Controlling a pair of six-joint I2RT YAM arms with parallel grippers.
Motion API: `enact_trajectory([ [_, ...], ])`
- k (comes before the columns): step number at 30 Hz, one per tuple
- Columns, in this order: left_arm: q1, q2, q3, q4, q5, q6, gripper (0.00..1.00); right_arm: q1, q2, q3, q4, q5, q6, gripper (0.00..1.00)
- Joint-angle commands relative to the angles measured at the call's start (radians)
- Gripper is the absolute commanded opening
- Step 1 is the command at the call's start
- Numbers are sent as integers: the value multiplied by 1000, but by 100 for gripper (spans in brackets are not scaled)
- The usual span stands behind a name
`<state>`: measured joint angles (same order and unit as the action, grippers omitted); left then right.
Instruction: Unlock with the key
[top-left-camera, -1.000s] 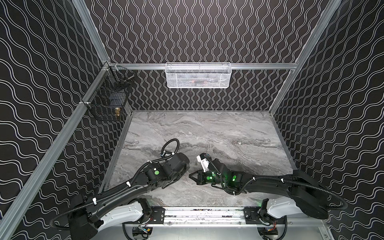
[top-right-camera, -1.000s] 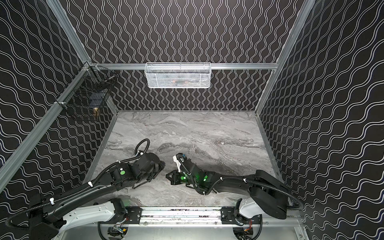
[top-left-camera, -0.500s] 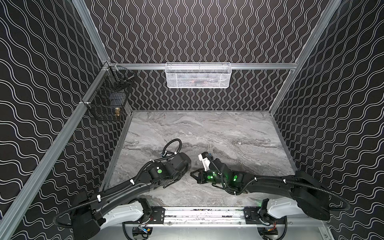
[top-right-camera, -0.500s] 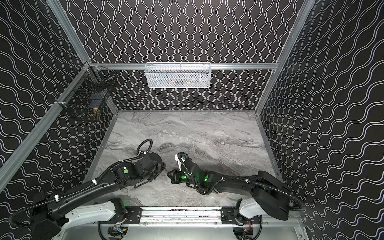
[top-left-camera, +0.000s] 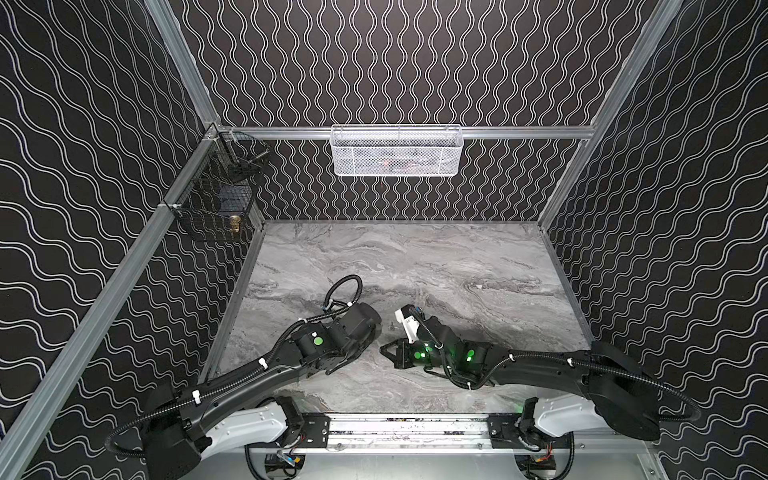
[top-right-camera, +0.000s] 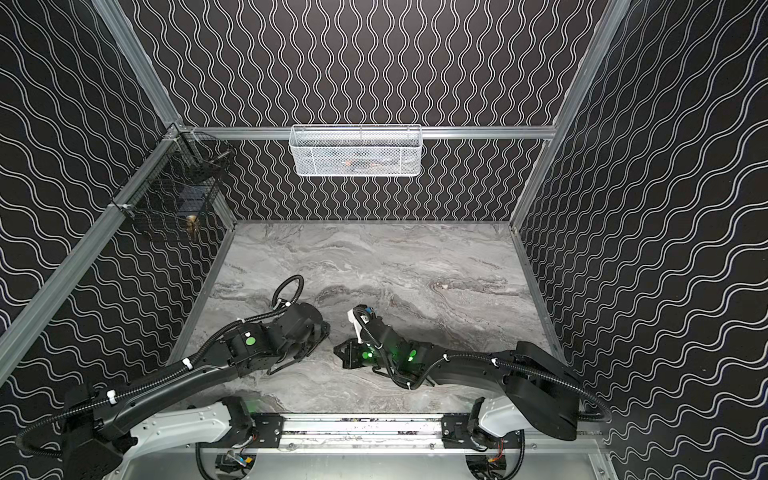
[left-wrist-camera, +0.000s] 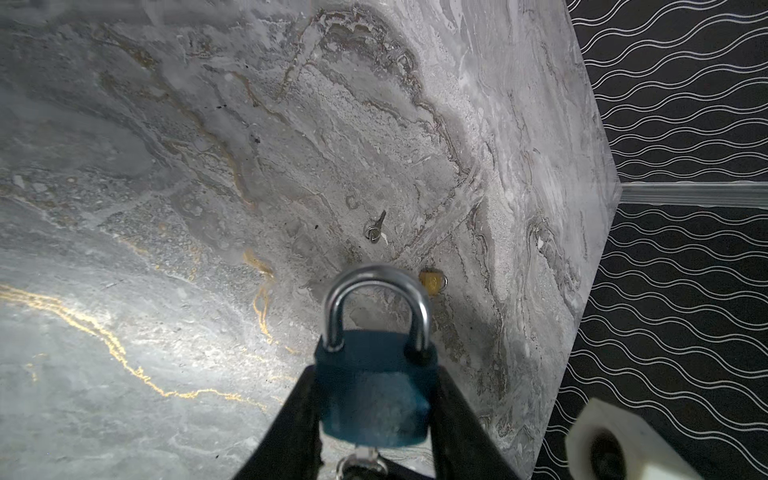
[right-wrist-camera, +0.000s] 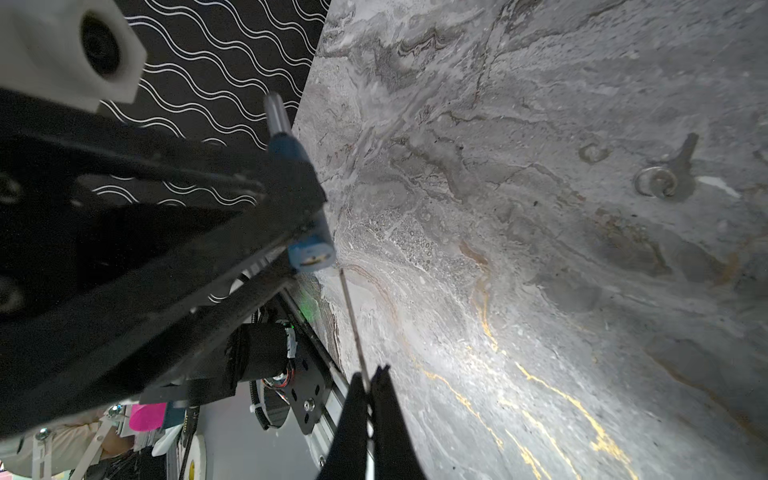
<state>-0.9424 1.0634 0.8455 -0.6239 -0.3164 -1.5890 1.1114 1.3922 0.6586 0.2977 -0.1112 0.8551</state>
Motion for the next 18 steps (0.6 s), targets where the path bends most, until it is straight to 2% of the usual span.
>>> enact_trajectory([
  [1,2,1,19,-8,-33,20,3,1,-13,-12,40,-5,9,0],
  [18,4,12,13,16,6,31,0,1,4,11,54,15,5,0],
])
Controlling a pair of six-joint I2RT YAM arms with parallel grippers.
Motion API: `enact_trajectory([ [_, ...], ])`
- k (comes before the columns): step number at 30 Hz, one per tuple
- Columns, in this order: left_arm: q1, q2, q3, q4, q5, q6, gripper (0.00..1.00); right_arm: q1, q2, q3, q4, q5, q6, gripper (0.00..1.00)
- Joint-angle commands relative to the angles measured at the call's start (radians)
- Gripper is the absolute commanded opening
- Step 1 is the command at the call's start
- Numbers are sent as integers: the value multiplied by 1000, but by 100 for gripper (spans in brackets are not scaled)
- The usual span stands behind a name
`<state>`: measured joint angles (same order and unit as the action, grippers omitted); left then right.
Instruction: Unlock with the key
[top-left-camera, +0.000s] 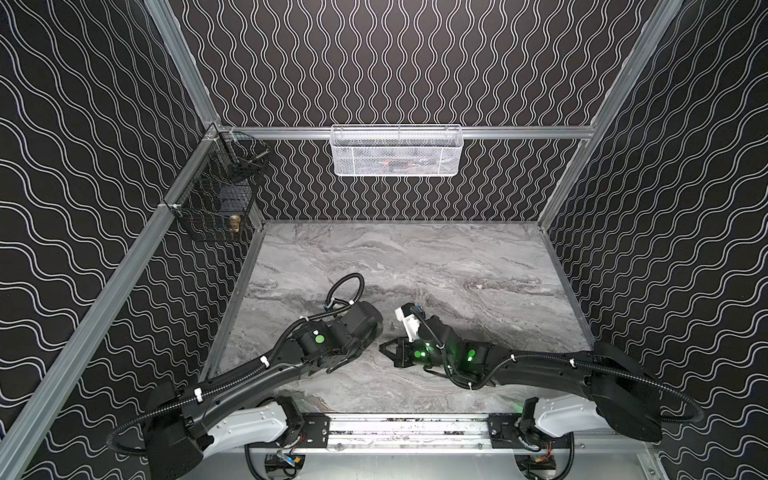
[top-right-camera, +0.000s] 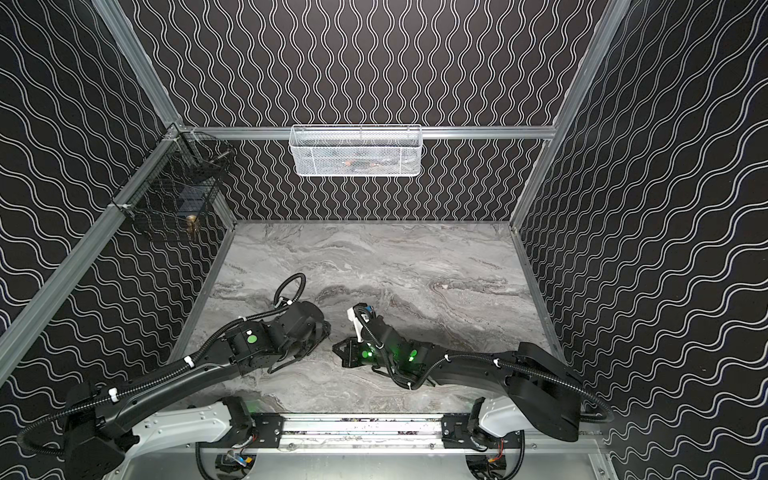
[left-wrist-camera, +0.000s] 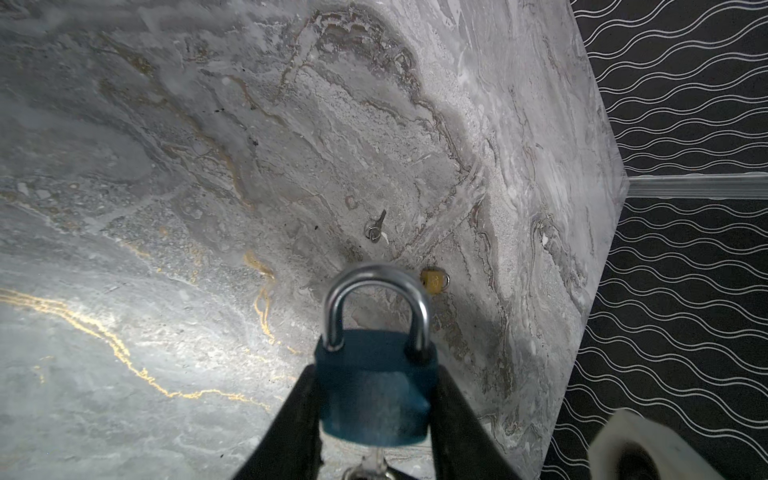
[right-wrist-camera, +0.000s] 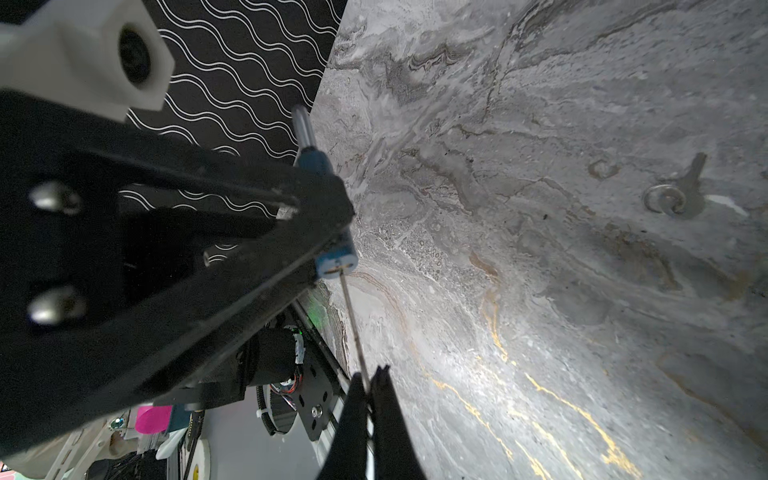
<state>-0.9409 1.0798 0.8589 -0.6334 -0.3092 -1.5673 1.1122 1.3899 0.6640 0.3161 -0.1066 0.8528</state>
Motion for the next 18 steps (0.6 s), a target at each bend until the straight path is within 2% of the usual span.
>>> enact_trajectory([
  [1,2,-2,4,19,1,9,0,0,9,4,38,14,12,0],
  [18,2,9,18,-23,-13,19,0,-5,-5,37,6,32,-10,0],
])
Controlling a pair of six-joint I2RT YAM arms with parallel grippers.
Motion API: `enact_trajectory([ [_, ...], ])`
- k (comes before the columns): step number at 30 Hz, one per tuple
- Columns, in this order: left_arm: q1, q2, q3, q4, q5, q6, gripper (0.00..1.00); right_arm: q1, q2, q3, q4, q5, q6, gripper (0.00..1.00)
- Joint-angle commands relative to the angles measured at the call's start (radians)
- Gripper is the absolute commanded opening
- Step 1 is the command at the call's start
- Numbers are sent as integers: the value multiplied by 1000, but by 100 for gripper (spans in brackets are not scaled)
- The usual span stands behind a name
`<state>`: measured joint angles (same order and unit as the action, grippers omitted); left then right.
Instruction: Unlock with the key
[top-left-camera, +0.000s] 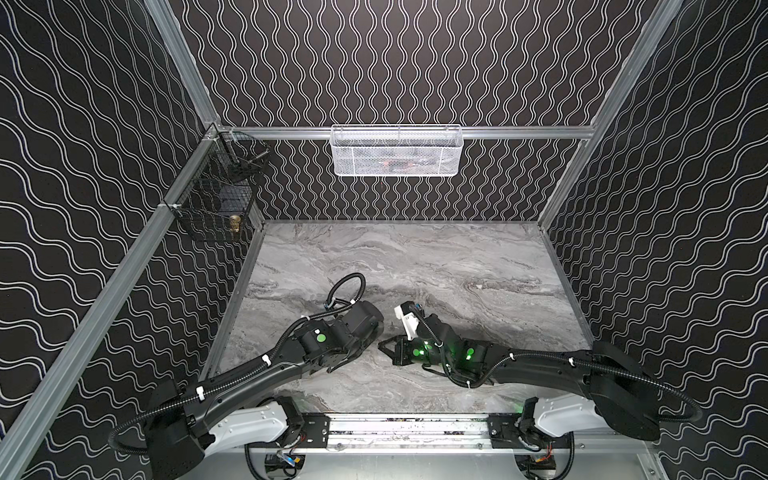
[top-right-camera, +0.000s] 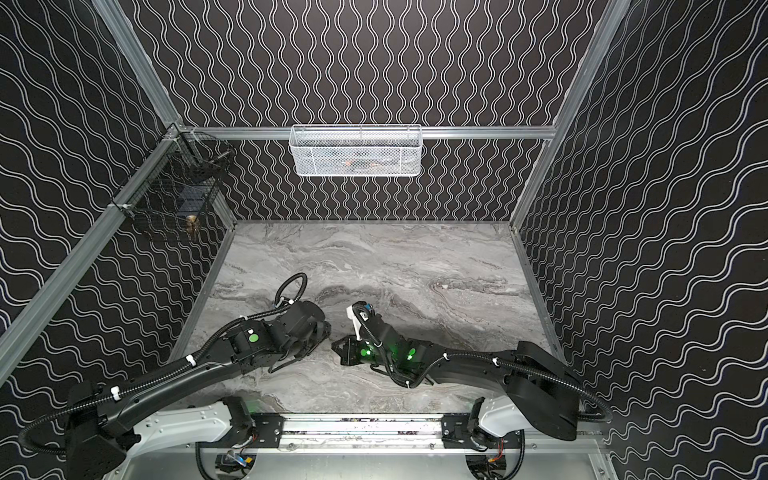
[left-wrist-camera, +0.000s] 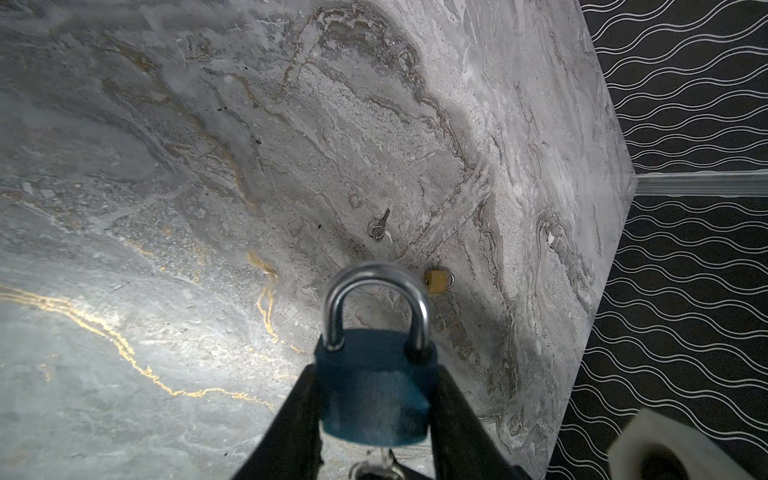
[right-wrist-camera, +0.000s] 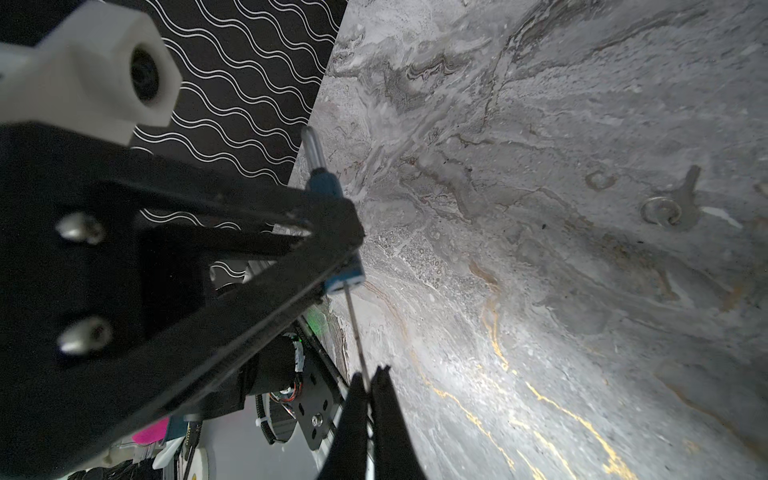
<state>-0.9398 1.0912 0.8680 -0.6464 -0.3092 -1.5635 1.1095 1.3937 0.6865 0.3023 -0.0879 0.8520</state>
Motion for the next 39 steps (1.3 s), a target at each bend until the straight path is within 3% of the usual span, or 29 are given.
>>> enact_trajectory([
  [1,1,-2,11,-15,-15,16,0,-4,-10,15,18,14,-10,0],
  [15,1,-20,-14,75,65,14,0,-16,17,44,74,-73,4,0],
  [22,-4,-2,-5,165,174,40,0,-50,26,59,89,-67,-2,0],
  [34,-13,-15,34,135,113,81,0,-57,13,83,97,-84,-124,0],
  [39,-6,-40,44,172,23,168,0,-57,-28,65,51,-91,-178,17],
])
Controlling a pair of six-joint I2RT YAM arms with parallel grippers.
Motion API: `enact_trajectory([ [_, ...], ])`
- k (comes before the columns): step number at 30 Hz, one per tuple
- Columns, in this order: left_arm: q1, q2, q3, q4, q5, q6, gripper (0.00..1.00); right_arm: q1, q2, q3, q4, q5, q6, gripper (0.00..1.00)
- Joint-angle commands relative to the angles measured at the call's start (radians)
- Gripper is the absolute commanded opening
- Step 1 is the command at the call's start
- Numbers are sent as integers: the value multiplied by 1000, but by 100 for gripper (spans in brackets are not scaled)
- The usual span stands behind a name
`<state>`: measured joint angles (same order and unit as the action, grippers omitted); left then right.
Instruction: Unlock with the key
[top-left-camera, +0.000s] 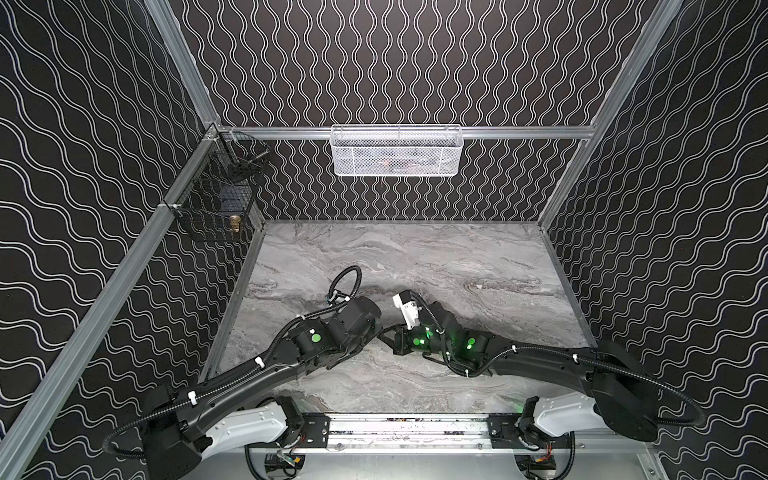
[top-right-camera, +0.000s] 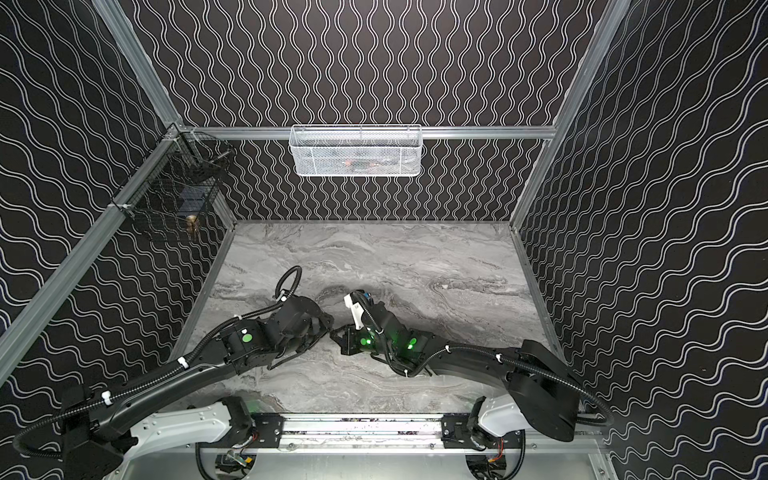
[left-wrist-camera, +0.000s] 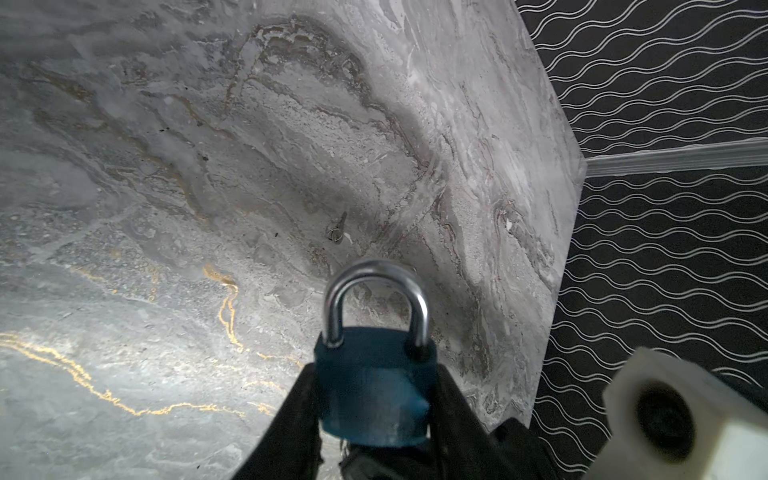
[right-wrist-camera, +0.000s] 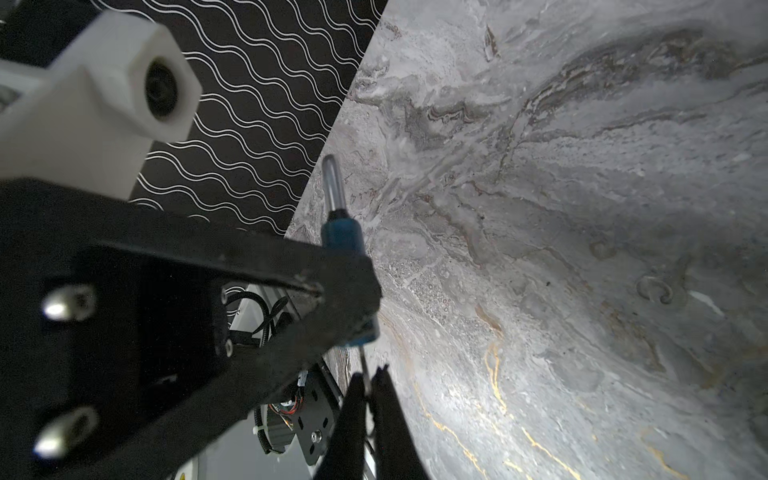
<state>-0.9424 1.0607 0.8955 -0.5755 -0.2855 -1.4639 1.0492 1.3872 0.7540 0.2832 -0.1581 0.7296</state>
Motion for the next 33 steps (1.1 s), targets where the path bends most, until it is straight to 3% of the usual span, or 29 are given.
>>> enact_trajectory([
  [1,-3,-12,26,88,-17,73,0,3,-30,-8,56,-17,-64,20],
  [7,11,-52,17,139,-70,160,0,3,-117,-21,-24,-19,-153,35],
  [10,11,-58,17,163,-67,205,0,-2,-165,-35,-41,2,-116,37],
  [12,11,-58,25,161,-62,224,0,-15,-182,-34,-27,-50,-70,38],
  [20,11,-51,4,186,-57,224,0,-41,-184,-73,70,49,96,33],
  [33,11,-65,-18,219,-66,212,0,-41,-144,-53,156,75,104,26],
])
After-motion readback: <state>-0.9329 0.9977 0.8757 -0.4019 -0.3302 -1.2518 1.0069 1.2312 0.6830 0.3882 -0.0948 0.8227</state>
